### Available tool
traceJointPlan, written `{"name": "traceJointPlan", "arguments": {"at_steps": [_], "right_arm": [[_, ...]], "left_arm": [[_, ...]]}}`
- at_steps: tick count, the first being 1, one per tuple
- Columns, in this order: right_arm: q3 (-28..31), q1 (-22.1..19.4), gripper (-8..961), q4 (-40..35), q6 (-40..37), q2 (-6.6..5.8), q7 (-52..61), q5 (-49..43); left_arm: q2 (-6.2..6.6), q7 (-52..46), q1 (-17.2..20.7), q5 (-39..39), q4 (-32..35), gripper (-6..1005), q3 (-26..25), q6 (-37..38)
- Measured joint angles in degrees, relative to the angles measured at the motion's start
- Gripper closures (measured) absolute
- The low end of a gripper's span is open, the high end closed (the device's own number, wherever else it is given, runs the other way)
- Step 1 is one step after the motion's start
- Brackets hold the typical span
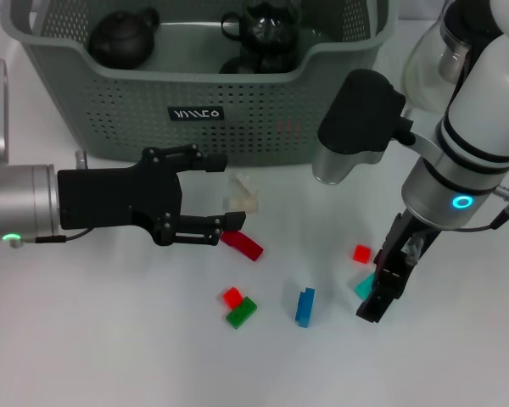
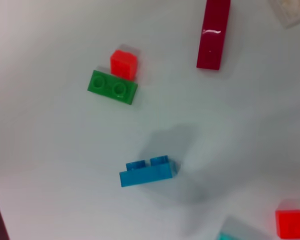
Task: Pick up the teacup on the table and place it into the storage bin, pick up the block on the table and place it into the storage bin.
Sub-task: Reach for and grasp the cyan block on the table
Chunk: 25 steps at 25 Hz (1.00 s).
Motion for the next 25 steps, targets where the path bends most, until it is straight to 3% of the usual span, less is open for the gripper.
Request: {"name": "traceJointPlan", "arguments": {"at_steps": [24, 25], "right_arm": [[-3.67, 0.46, 93, 1.94, 3.49, 0.0, 0.89, 0.03], [-4.14, 0.45, 130, 1.91, 3.72, 0.0, 1.13, 0.01]], "left_arm": [[-0.15, 0.0, -0.08, 0.0, -0.09, 159, -0.09, -0.45], [-0.15, 0.0, -0.08, 0.0, -0.09, 159, -0.09, -0.46]]}}
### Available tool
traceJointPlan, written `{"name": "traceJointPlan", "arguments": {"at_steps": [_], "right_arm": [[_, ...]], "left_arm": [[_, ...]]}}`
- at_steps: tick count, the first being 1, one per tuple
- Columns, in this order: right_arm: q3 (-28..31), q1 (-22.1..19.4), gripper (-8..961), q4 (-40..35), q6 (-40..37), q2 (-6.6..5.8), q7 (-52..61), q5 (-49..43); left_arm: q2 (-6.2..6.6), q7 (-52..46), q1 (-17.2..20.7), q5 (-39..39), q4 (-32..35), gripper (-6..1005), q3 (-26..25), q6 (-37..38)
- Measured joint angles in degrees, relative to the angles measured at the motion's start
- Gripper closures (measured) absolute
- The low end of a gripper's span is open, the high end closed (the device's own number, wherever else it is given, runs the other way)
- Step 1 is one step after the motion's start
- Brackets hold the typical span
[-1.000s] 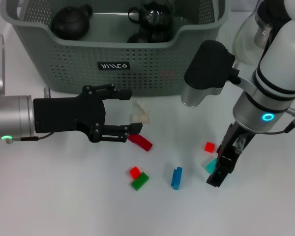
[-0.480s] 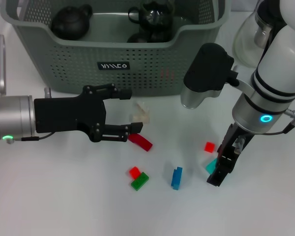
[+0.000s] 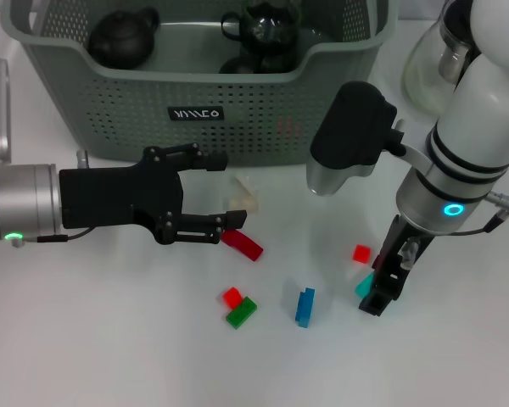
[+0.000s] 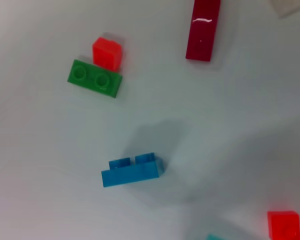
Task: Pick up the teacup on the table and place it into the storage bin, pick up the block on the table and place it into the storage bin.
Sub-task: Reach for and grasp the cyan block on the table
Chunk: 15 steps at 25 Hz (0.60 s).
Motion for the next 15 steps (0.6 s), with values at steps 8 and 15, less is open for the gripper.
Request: {"name": "traceJointPlan", "arguments": {"at_steps": [8, 15], "right_arm": [[-1.69, 0.0, 386, -0.76, 0.53, 0.0, 1.42, -0.15], [-2.83, -0.53, 494, -3.91, -0.57, -0.22, 2.48, -0.82]], "left_arm": [[0.0, 0.22, 0.0, 0.0, 0.0, 159, 0.0, -0.08], [0.01, 0.26, 0.0, 0.0, 0.0, 159, 0.01, -0.01]]}}
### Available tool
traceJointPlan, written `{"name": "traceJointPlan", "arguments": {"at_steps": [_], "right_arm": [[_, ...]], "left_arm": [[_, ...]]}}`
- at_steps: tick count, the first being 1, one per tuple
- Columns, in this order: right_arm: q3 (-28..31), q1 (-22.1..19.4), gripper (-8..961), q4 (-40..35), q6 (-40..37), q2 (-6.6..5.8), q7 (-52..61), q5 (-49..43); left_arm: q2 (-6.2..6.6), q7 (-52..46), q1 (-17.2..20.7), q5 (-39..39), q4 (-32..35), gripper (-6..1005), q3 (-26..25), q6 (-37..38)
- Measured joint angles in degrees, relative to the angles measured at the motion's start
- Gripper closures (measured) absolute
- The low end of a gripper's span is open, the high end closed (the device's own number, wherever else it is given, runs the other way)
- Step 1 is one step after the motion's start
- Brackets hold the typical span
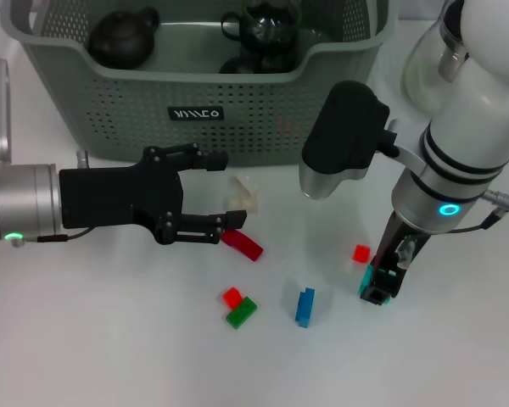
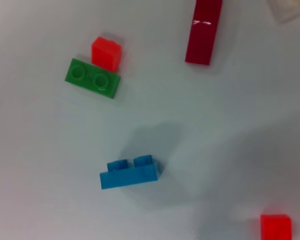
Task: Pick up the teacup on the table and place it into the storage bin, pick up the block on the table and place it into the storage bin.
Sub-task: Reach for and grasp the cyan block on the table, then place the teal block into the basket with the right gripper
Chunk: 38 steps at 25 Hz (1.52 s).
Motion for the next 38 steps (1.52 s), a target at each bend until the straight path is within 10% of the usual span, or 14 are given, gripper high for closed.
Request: {"name": "traceJointPlan", "arguments": {"at_steps": [12, 18, 27, 38], "right_arm": [[15.22, -6.14, 498, -28.01, -14.44, -0.42, 2.85, -1.66], [24.31, -0.66, 476, -37.76, -14.36, -0.17, 5.88, 0.93], [41.35, 10.28, 442, -25.32, -2.48, -0.73, -2.29, 3.63], [42.29, 14.17, 401, 1.6, 14.19, -2.75, -14.53, 2.72]], "left_arm": [[0.83, 0.1, 1.64, -0.03, -0.31, 160, -1.52, 0.52], [0.88, 0.09, 1.79, -0.07, -0.39, 160, -1.51, 0.19], [0.87, 0.09, 1.52, -0.11, -0.6, 160, -1.49, 0.05], [0.7, -0.35, 1.1, -0.11, -0.7, 160, -1.5, 0.55]]}}
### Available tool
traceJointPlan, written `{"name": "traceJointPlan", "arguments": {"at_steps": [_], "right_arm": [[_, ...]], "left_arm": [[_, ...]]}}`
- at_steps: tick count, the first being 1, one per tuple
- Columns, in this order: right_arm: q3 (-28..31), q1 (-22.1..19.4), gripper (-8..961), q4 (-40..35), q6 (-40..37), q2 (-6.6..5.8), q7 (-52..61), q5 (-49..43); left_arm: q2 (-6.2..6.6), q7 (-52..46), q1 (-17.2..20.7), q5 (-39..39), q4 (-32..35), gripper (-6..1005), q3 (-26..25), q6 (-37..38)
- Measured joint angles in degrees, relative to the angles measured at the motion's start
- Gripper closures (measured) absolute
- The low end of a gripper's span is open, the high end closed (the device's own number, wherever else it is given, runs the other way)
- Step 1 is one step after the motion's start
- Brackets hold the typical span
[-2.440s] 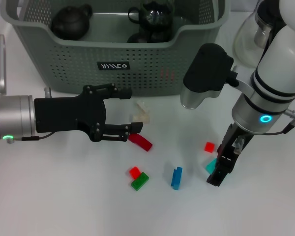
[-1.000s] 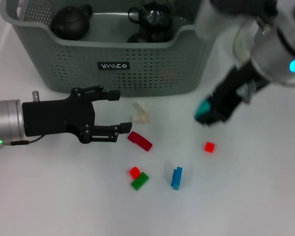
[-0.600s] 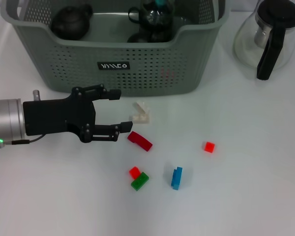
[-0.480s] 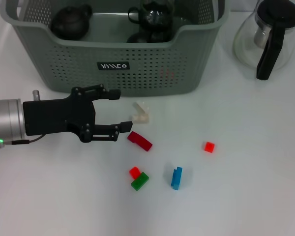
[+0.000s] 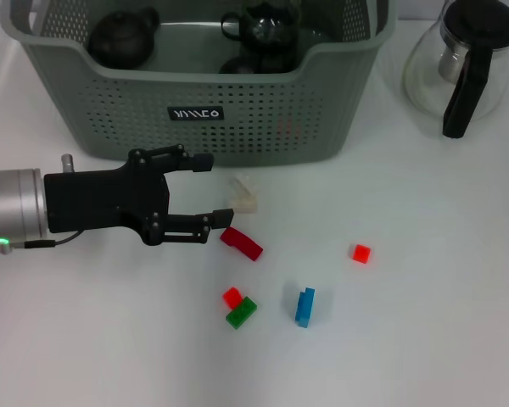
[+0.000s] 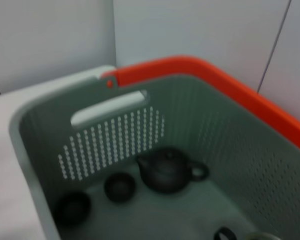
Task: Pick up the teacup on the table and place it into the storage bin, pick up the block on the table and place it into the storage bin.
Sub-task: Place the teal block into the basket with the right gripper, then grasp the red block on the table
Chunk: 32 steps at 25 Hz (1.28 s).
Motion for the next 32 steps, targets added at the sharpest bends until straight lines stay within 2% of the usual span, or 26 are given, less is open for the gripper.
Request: {"name": "traceJointPlan", "arguments": {"at_steps": [3, 6, 10, 13, 17, 20, 23, 25, 32], "right_arm": [[-0.88, -0.6, 390, 0.62, 2.17, 0.52, -0.78, -1.71], [-0.97, -2.07, 379, -2.81, 1.57, 1.09, -1.21, -2.23], [-0.62, -7.66, 220, -15.0, -5.27, 1.91, -2.79, 3.26], [-0.49, -13.24, 114, -24.48, -14.75, 1.24, -4.33, 11.07], [-0.75, -19.63, 7, -31.23, -28.41, -0.24, -5.5, 13.59], [-1.56, -22.75, 7, -30.61, -35.69, -0.44, -6.1, 11.39], [-3.78, -24.45, 8, -28.3, -37.31, 0.88, -6.29, 5.37], [-6.64, -24.79, 8, -25.86, -35.7, 2.14, -6.36, 0.19], [-20.44, -23.11, 9, -16.8, -24.64, 2.35, -4.97, -3.33]], "left_arm": [[0.01, -0.11, -0.25, 0.01, 0.0, 160, 0.0, 0.06], [0.16, -0.56, -0.55, 0.02, 0.05, 160, 0.0, 0.09], [0.41, -0.79, -0.9, 0.03, 0.18, 160, 0.0, 0.1], [0.55, -0.79, -1.01, 0.04, 0.03, 161, 0.0, 0.11], [0.63, -0.74, -1.02, 0.23, 0.01, 161, 0.0, 0.15], [0.66, -0.51, -1.0, 0.18, 0.0, 161, 0.0, 0.17], [0.68, -0.42, -0.95, 0.12, 0.0, 161, 0.0, 0.18], [0.69, -0.39, -1.02, 0.12, 0.03, 161, 0.01, 0.16], [0.52, -0.36, -1.2, 0.08, 0.08, 161, 0.05, 0.13]]}}
